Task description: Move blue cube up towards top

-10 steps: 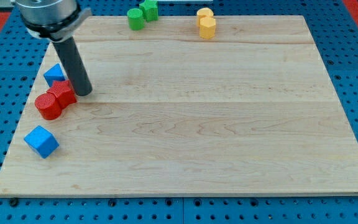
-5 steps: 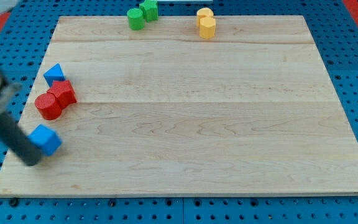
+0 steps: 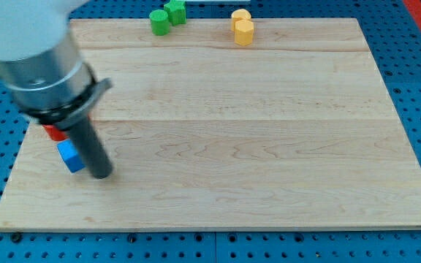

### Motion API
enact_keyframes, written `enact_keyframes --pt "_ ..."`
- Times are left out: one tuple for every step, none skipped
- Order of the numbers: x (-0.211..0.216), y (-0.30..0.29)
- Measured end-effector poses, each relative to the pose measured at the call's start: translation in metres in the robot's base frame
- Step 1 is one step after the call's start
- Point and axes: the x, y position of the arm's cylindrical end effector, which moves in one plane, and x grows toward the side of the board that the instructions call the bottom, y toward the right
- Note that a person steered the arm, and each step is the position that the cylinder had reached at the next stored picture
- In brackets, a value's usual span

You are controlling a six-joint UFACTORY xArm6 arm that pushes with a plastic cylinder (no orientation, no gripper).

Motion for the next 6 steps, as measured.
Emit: enact_keyframes --pt "0.018 0.003" --pt "0.020 -0.080" --pt "-0.019 -0.119" --pt "-0.023 -0.083" --pt "0.000 -0.088" --pt "0.010 -0.057"
